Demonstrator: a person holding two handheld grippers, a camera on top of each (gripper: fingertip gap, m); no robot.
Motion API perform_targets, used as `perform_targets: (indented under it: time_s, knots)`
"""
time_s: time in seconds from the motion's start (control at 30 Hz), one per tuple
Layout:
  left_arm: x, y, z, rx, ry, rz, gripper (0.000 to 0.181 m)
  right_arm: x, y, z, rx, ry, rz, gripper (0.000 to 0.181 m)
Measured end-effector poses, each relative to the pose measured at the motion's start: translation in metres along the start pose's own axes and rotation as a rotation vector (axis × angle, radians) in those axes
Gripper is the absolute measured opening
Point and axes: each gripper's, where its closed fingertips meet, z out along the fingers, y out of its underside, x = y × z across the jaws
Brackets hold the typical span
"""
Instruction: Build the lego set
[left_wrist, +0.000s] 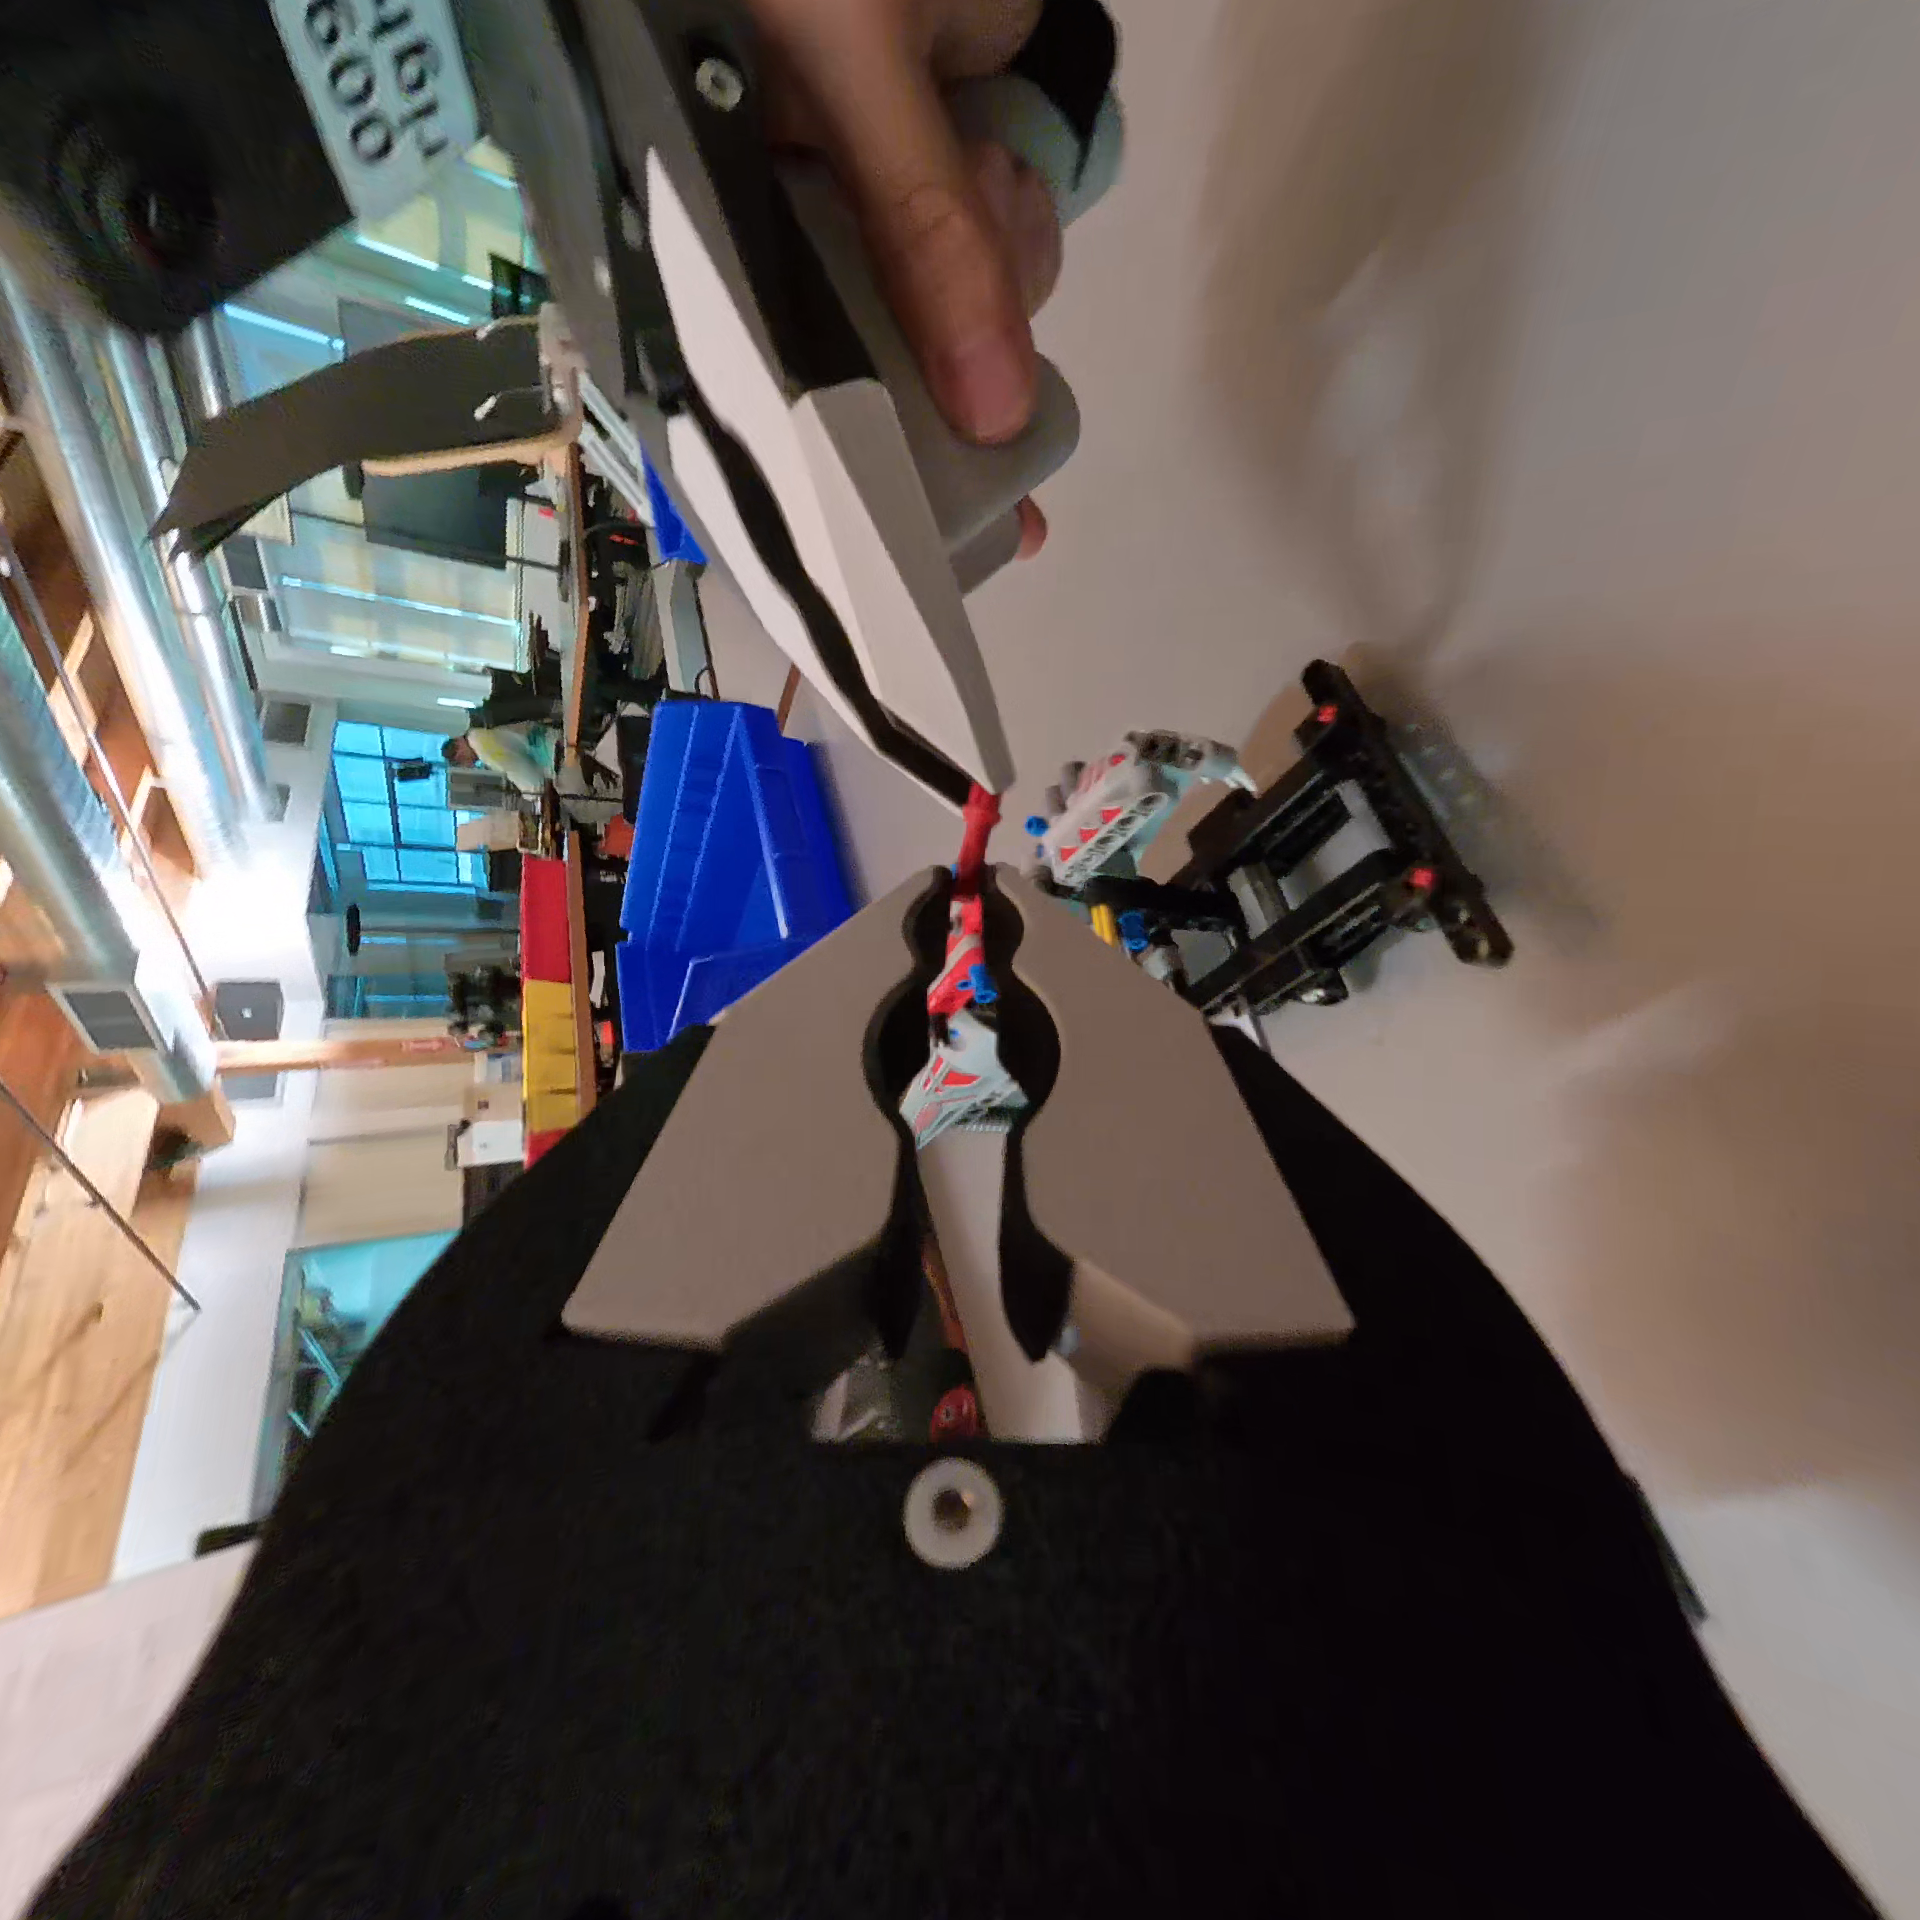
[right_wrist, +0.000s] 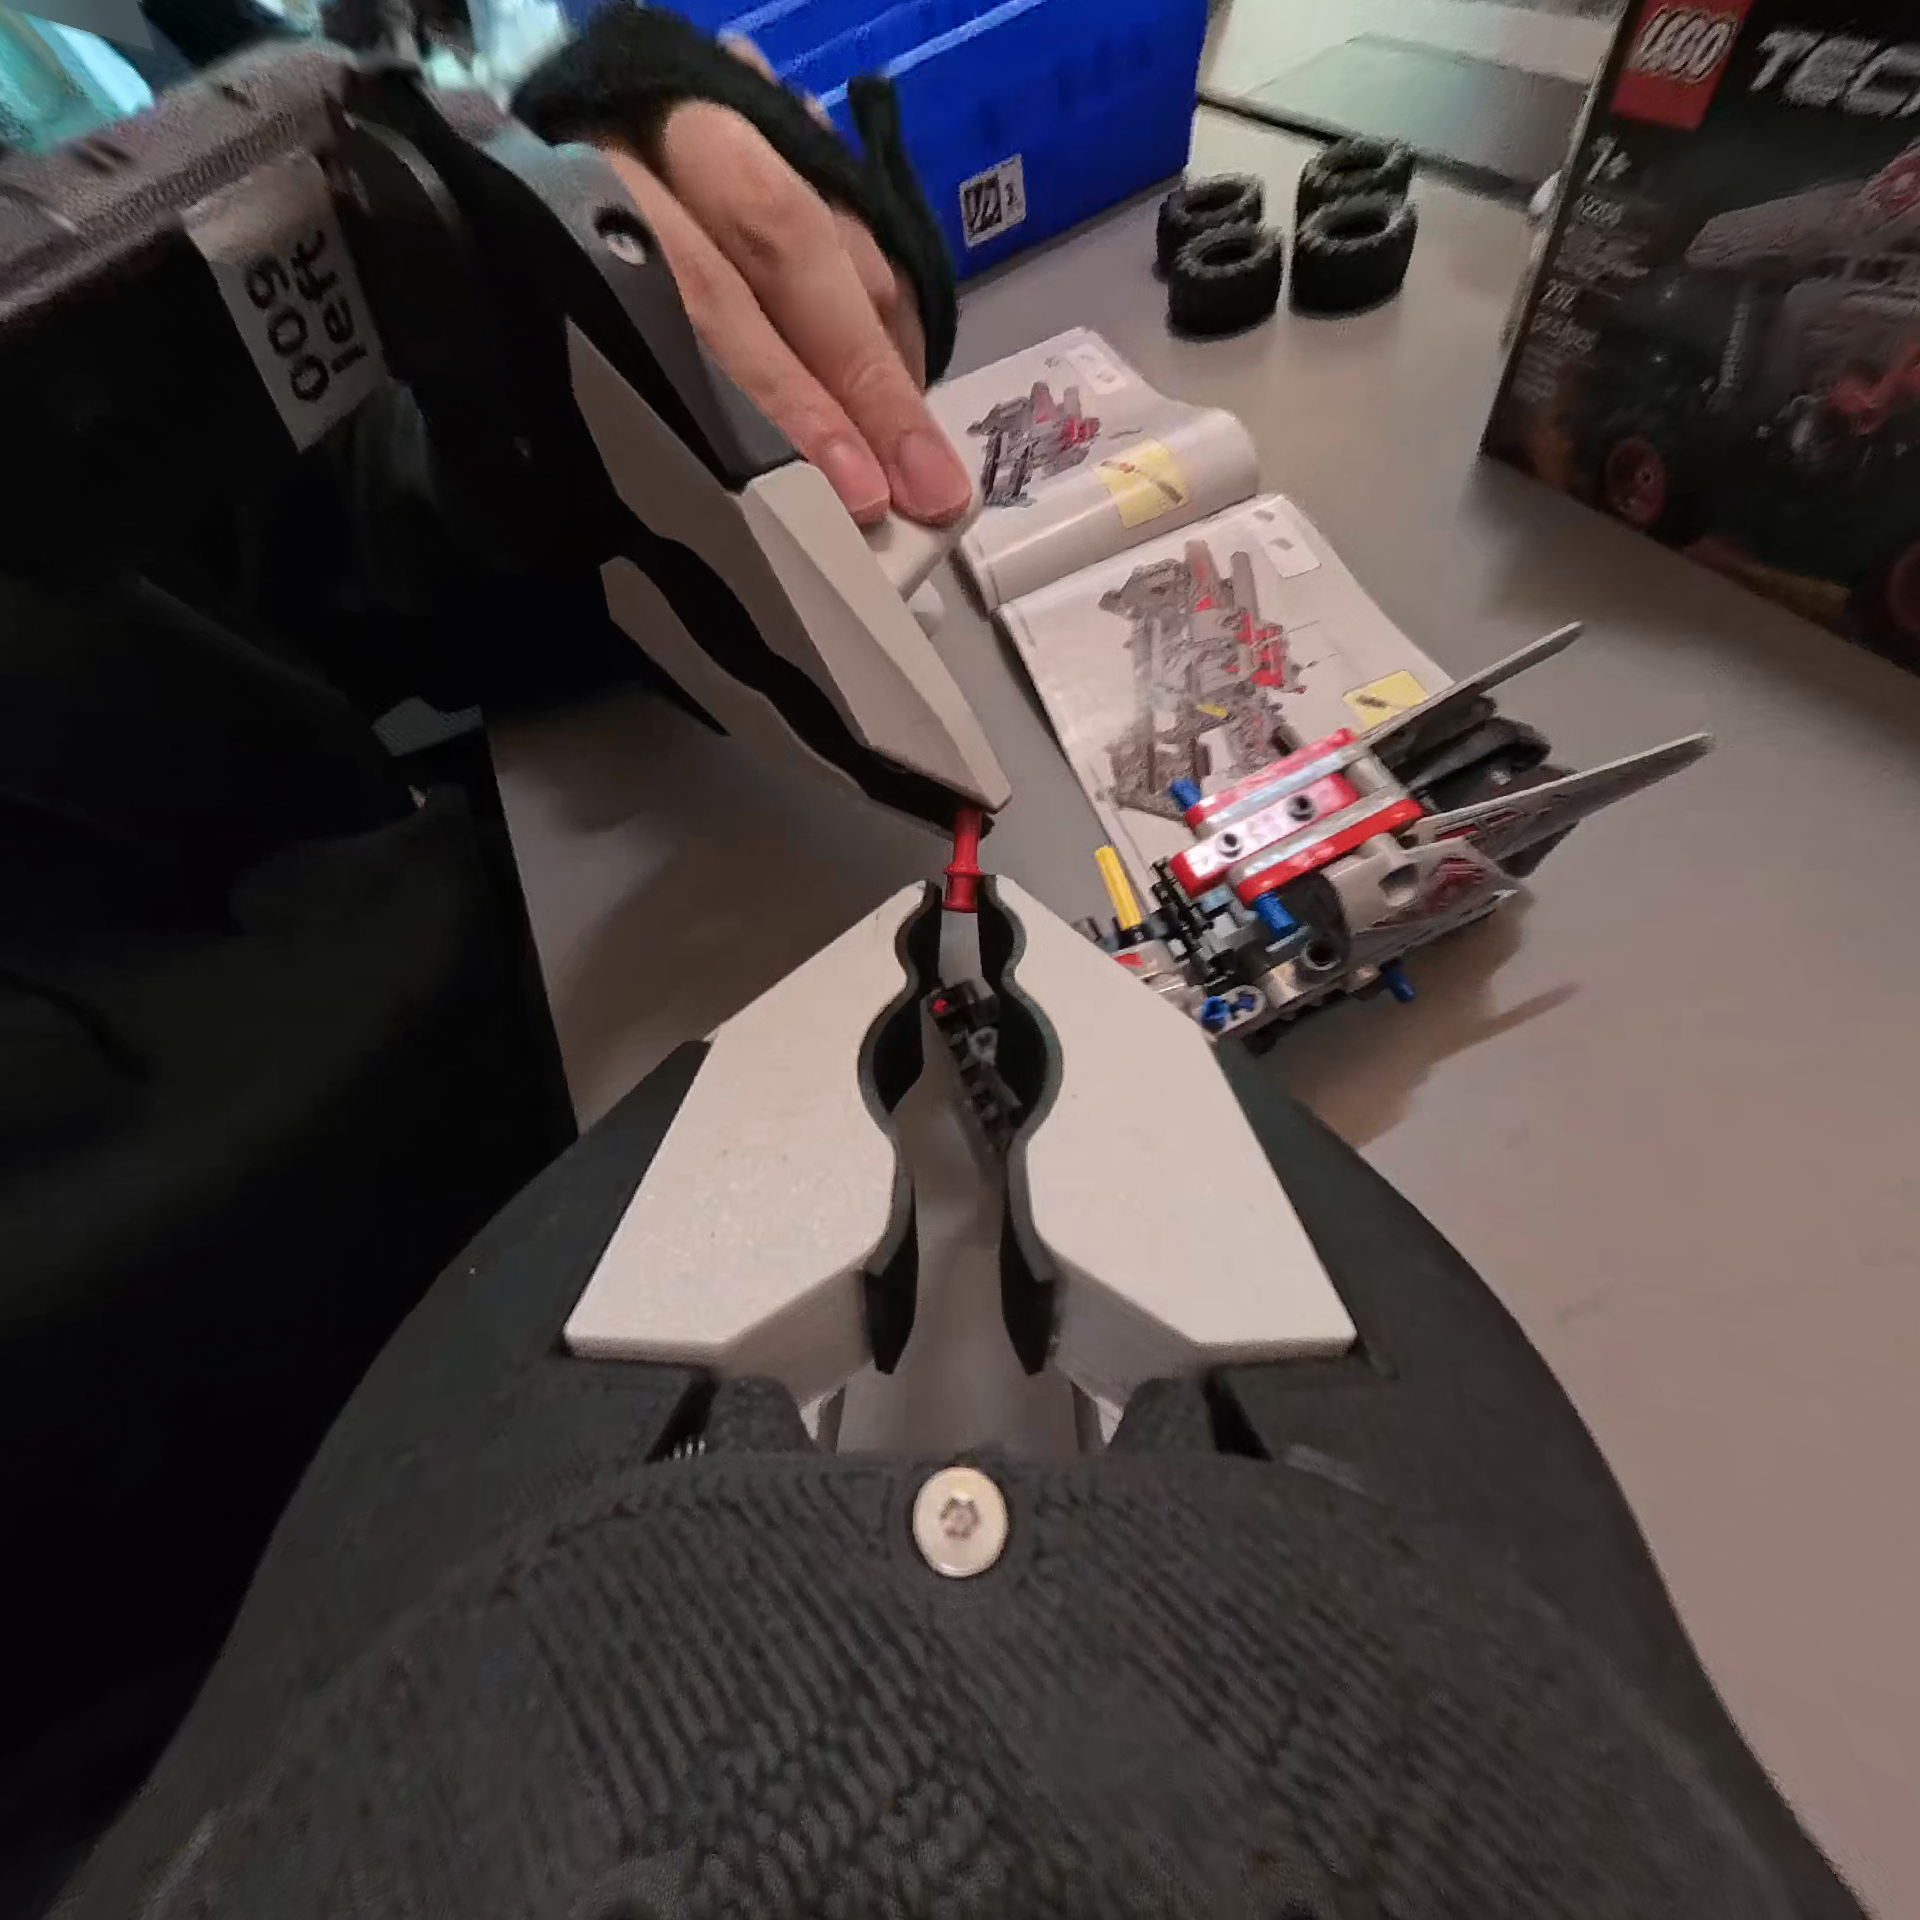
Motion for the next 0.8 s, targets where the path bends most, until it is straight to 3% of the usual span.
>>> perform_targets:
  time_s: [0.17,0.27,0.4,0.8]
  knots:
    - [-0.015,0.002,0.004,0.063,-0.090,-0.195,0.002,0.013,-0.017,-0.013,0.154,0.045,0.018,0.006]
    - [-0.016,0.005,0.006,0.068,-0.114,-0.246,0.002,0.025,-0.015,-0.012,0.197,0.081,0.068,0.018]
    - [-0.017,0.008,0.008,0.054,-0.145,-0.276,0.002,0.025,-0.027,-0.014,0.355,0.009,0.179,0.016]
    - [-0.009,0.014,0.011,-0.028,-0.161,-0.234,0.002,0.035,-0.016,-0.006,0.390,0.029,0.293,0.007]
